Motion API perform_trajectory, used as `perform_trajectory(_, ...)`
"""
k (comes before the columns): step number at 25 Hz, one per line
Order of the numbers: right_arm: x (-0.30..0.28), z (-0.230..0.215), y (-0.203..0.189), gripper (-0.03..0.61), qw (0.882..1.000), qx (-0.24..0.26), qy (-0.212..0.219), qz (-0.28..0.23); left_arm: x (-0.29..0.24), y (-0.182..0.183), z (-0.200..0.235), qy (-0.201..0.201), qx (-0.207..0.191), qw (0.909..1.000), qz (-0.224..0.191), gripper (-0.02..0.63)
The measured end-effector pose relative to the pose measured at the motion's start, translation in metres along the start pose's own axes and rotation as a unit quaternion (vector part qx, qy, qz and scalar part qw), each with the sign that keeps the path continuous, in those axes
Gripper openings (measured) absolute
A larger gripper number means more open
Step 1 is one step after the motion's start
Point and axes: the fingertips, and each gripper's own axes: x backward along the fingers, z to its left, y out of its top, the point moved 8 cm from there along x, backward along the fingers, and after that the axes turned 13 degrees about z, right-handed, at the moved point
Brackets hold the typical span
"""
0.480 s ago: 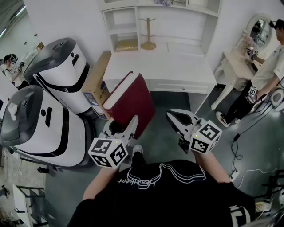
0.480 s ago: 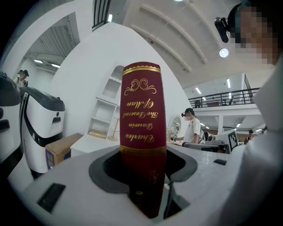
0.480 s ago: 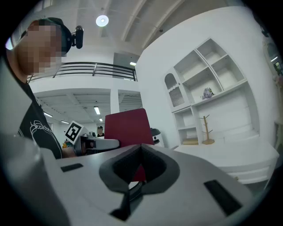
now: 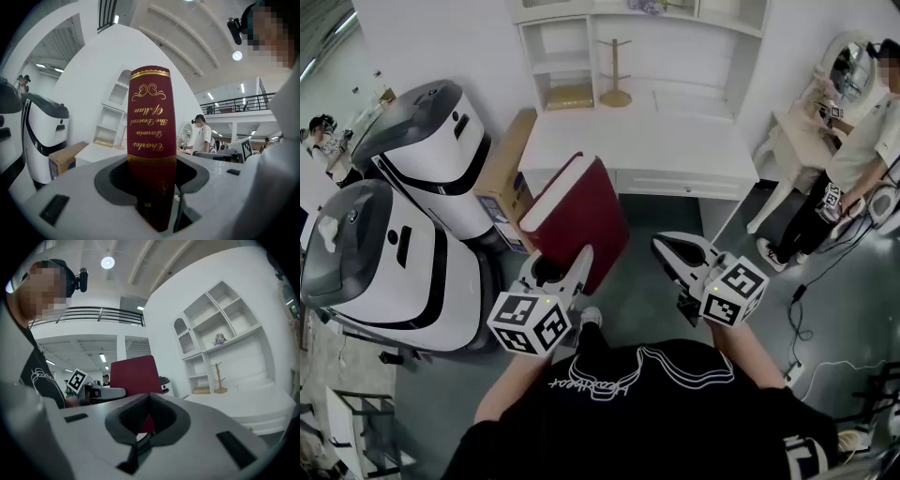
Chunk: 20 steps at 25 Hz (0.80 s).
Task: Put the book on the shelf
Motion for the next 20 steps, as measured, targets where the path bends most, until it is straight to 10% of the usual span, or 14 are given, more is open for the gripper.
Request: perform_trajectory(20,-0.031,-0.052,0.011,0.006,1.0,-0.021,-0.017,-0.016,-0.051,0.021,0.035,-0.009,0.005,0.9999,0.007,0.213)
